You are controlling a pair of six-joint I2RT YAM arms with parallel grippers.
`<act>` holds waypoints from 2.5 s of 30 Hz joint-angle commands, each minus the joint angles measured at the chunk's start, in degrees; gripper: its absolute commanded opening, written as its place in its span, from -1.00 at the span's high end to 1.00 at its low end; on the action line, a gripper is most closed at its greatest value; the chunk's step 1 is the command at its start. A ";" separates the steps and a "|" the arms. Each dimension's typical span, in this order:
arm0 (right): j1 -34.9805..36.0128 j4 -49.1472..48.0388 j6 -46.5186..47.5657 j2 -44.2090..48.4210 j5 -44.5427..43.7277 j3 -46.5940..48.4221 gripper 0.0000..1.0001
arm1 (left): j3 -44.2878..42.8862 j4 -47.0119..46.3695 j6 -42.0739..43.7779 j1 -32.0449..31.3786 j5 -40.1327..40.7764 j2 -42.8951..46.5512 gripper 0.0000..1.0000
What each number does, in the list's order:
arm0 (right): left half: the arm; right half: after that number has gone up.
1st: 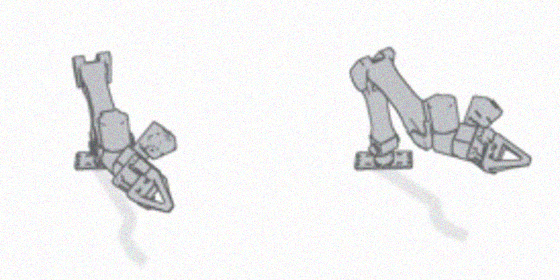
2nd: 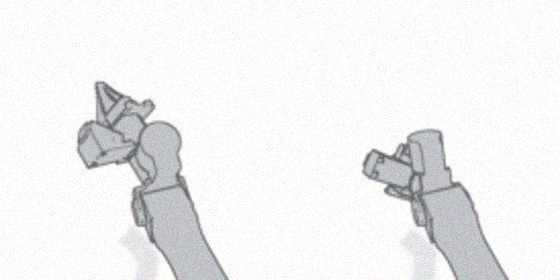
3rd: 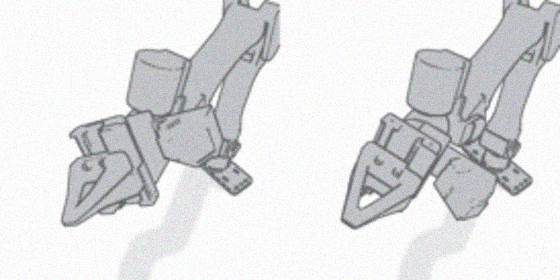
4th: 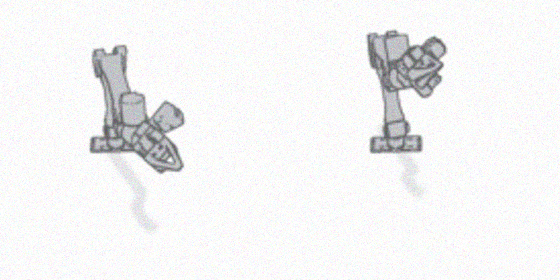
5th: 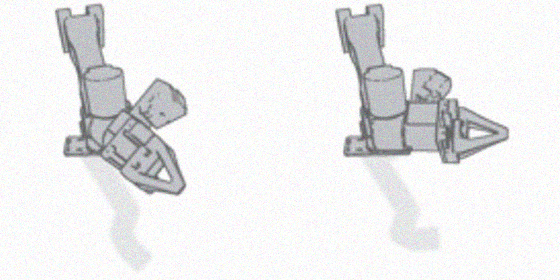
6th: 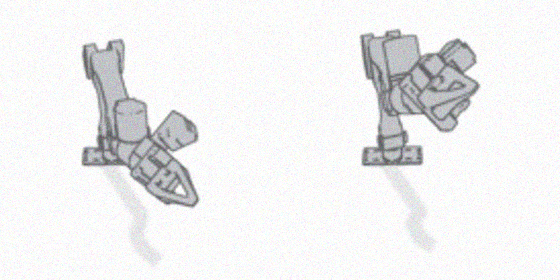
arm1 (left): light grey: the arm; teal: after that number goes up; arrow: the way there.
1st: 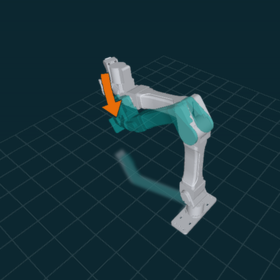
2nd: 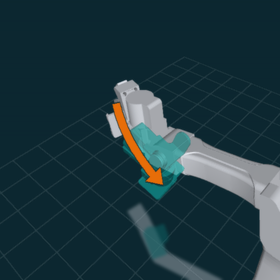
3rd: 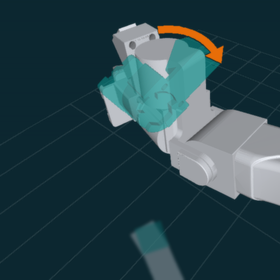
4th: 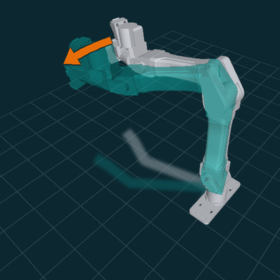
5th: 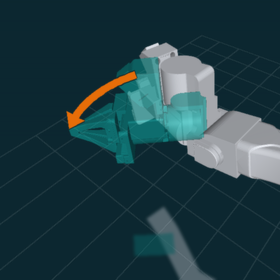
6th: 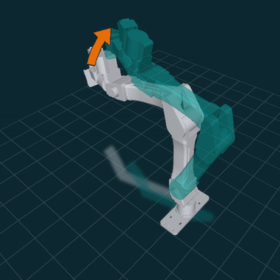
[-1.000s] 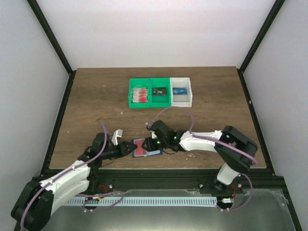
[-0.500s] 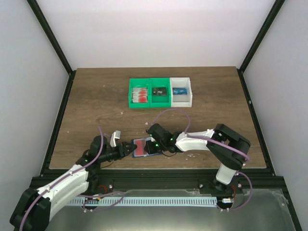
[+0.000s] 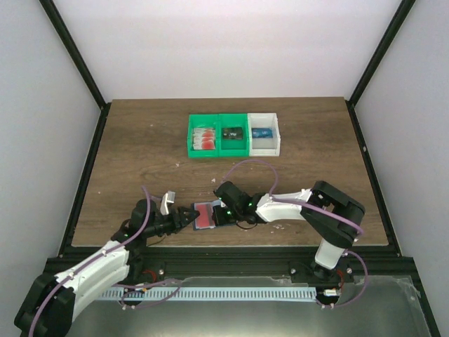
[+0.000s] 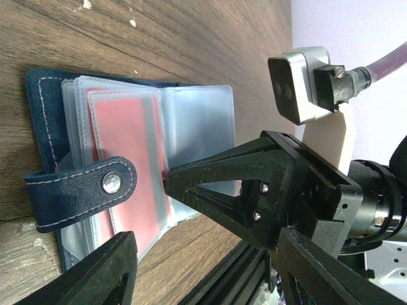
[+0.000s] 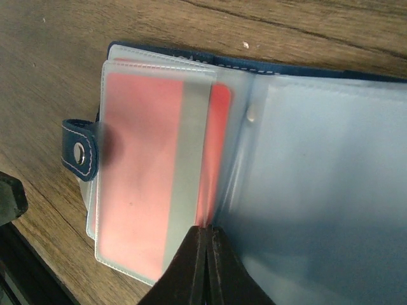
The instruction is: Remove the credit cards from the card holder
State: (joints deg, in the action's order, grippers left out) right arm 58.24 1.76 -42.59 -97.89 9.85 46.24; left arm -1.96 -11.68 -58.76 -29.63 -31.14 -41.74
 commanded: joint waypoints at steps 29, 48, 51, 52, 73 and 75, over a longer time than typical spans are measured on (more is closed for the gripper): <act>0.47 -0.45 -0.55 -1.35 -0.48 -1.94 0.99 | 2.77 -9.31 -5.85 -1.22 3.52 -3.26 -0.83; 0.47 -0.61 -0.39 -0.90 -0.54 -2.16 0.99 | -0.76 -10.99 -6.84 -2.65 4.09 -8.89 -0.91; 0.42 -0.78 -0.39 -1.03 -0.38 -2.03 0.99 | -1.55 -9.83 -7.34 -3.46 5.02 -7.45 -0.92; 0.47 -0.79 -0.32 -1.05 -0.36 -2.03 0.99 | -1.31 -10.08 -7.74 -3.88 5.46 -7.39 -0.92; 0.46 -2.02 -0.51 -0.67 0.11 -2.96 0.99 | -0.94 -16.48 -7.51 -5.74 6.00 -15.37 -0.92; 0.46 -2.45 -0.66 -0.70 0.23 -3.23 0.99 | -0.77 -17.50 -7.88 -5.84 5.76 -15.60 -0.92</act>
State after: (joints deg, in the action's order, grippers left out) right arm 58.26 -1.58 -42.96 -97.95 10.26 44.73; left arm -2.17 -26.57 -66.89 -34.87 -25.08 -57.49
